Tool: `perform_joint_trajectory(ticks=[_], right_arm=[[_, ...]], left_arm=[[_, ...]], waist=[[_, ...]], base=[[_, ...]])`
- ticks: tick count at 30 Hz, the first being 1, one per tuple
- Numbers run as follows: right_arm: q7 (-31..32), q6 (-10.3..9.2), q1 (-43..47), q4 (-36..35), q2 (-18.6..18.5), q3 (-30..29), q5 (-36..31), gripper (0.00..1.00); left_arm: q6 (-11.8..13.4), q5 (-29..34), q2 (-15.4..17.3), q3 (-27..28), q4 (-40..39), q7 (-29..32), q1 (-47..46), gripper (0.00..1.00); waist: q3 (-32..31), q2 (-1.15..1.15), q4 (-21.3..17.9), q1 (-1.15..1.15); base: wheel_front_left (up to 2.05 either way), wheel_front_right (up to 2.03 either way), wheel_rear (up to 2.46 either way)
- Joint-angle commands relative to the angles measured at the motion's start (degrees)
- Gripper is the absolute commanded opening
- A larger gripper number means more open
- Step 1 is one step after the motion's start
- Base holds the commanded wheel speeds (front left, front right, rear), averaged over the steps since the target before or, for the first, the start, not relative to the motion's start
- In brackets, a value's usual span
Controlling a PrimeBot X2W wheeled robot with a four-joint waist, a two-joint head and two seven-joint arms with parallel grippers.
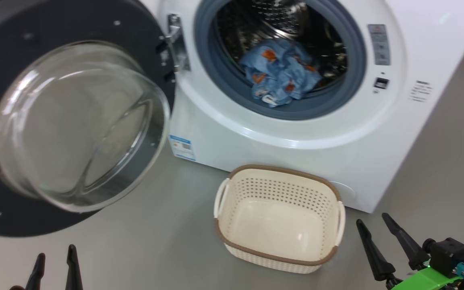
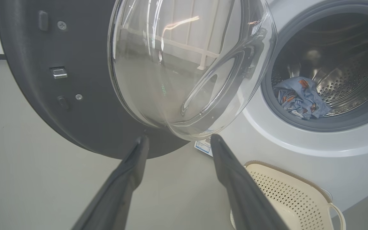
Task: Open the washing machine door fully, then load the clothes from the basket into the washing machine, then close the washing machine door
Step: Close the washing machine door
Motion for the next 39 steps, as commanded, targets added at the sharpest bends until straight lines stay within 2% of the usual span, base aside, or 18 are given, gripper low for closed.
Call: perform_joint_trajectory(ticks=[1,17,19,20,21,22,23,28,32,39], right_arm=[[-0.7,0.09,-2.2,-1.1,-1.0,1.7,1.1,1.00],[-0.7,0.09,-7.1,1.2,-1.7,6.6,2.3,1.00],[-0.7,0.09,-7.1,1.2,-1.6,6.7,2.4,1.00],[-0.7,0.09,-7.1,1.2,-1.6,6.7,2.4,1.00],[-0.7,0.09,-7.0,1.2,-1.5,6.6,2.4,1.00],[-0.7,0.09,-6.9,1.1,-1.4,6.4,2.4,1.00],[-0.7,0.09,-6.7,1.1,-1.2,6.1,2.3,1.00],[-0.7,0.09,-5.3,0.6,-0.7,4.7,2.0,1.00],[-0.7,0.09,-4.5,0.1,-0.2,3.6,1.5,1.00],[-0.7,0.09,-4.5,-0.5,0.2,3.1,0.8,1.00]], left_arm=[[-0.1,0.5,0.7,2.1,-1.5,-0.4,-0.6,1.00],[-0.1,0.4,-1.2,4.9,-3.7,-0.4,0.3,1.00],[-0.1,-0.1,-1.2,5.2,-4.5,-0.4,-0.1,0.44],[-0.1,-0.1,-1.2,5.2,-4.5,-0.4,-0.1,0.44],[-0.1,-0.4,-0.9,5.5,-5.1,-0.4,-0.4,0.14],[-0.1,-0.7,-0.4,5.8,-5.8,-0.4,-0.7,0.00],[-0.1,-1.3,0.2,6.2,-6.7,-0.4,-1.2,0.00],[-0.1,-4.1,5.9,9.2,-11.6,-0.4,-4.9,0.00],[-0.1,-8.4,13.3,10.7,-12.3,-0.4,-9.9,0.00],[-0.1,-24.6,26.6,9.6,-3.8,-0.2,-22.0,0.00]], waist=[[0.1,0.00,3.4,0.00],[1.6,0.00,4.5,0.00],[1.5,0.00,4.4,0.00],[1.5,0.00,4.4,0.00],[1.5,0.00,4.4,0.00],[1.6,0.00,4.4,0.00],[1.6,0.00,4.3,0.00],[2.0,0.00,4.2,0.00],[2.5,0.00,4.2,0.00],[4.0,0.00,3.5,0.00]], base=[[0.00,0.00,0.00],[0.00,0.00,0.00],[0.00,0.00,0.00],[0.00,0.00,0.00],[0.00,0.00,0.00],[0.00,0.00,0.00],[0.00,0.00,0.00],[0.00,0.00,0.00],[0.00,0.00,0.00],[0.00,0.00,0.00]])
